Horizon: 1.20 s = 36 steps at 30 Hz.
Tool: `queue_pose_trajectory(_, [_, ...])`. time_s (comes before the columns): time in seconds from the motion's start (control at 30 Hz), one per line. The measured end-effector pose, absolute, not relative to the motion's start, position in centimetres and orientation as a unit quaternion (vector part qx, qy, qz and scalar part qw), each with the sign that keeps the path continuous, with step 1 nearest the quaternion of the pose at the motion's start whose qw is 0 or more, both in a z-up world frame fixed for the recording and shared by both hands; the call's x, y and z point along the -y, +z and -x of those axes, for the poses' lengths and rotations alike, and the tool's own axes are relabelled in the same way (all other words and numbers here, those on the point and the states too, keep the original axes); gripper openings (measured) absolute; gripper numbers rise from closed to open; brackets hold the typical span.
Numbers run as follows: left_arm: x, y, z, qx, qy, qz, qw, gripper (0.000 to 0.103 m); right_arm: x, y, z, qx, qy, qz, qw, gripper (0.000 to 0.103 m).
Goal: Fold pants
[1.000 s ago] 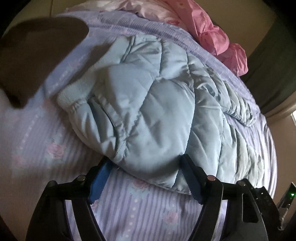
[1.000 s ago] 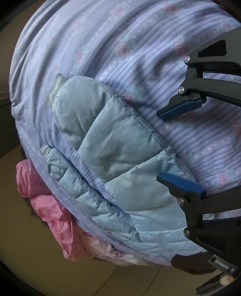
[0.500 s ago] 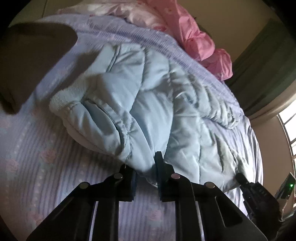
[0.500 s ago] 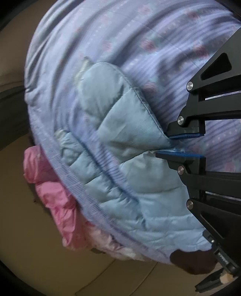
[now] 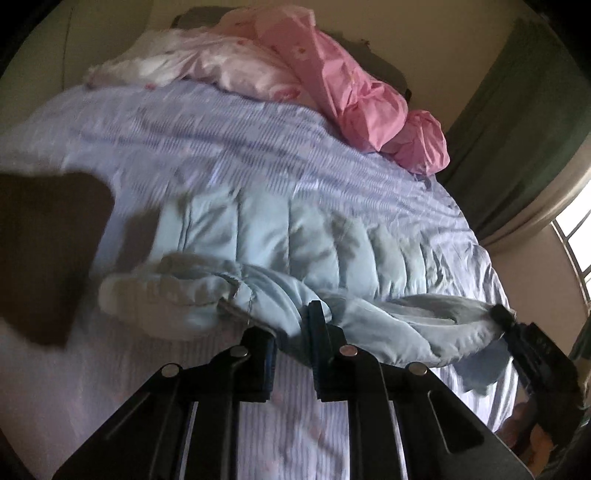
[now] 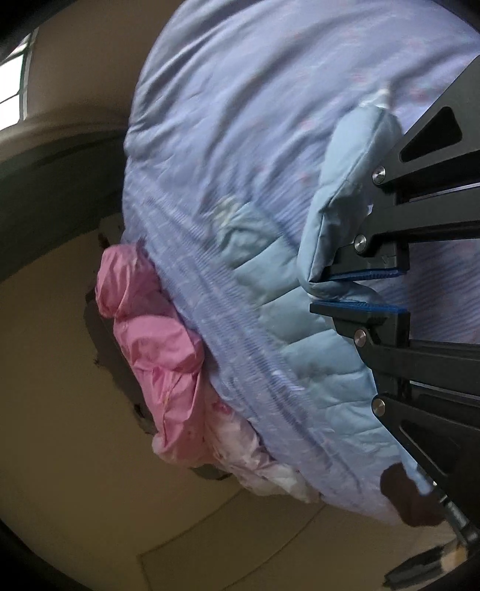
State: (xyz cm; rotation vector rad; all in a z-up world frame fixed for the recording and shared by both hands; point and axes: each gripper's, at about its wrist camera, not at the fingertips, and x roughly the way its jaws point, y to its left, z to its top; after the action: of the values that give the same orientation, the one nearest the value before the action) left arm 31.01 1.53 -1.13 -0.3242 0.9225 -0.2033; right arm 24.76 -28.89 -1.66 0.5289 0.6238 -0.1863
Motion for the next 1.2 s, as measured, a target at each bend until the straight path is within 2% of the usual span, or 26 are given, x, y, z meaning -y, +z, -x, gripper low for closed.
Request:
queue_pose_trajectory(0.3, [0.1,-0.8,-40.2,-0.465,-0.078,0.098,0.877,0.017,28.3,0.8,-35.2,-0.373,-0.072,-0.179,0.907,0.011])
queue_pose_trajectory(0.8, [2.8,-7.0,-50.1,-0.506,-0.041,0.006,0.861,0.018,27.7,-5.4,-47.3,-0.452,-0.081,-0.128,0.879,0.012])
queue_pose_trajectory(0.9, [2.7,-7.4,-50.6,-0.51,-0.049,0.001,0.859,0.018,28.3,-6.9,-48.1,-0.454,-0.088,-0.135,0.876,0.023])
queue_pose_trajectory(0.97, [2.3,-7.4,-50.9,-0.517,-0.063,0.01,0.853,0.019,28.6,-7.6,-48.5,-0.453,-0.099,-0.135,0.876,0.037])
queue_pose_trajectory(1.2, [0.0,-6.0,-53.0,-0.592,-0.091,0.098,0.795,0.027,28.7,-7.8,-49.4,-0.452,-0.093,-0.122,0.879,0.043])
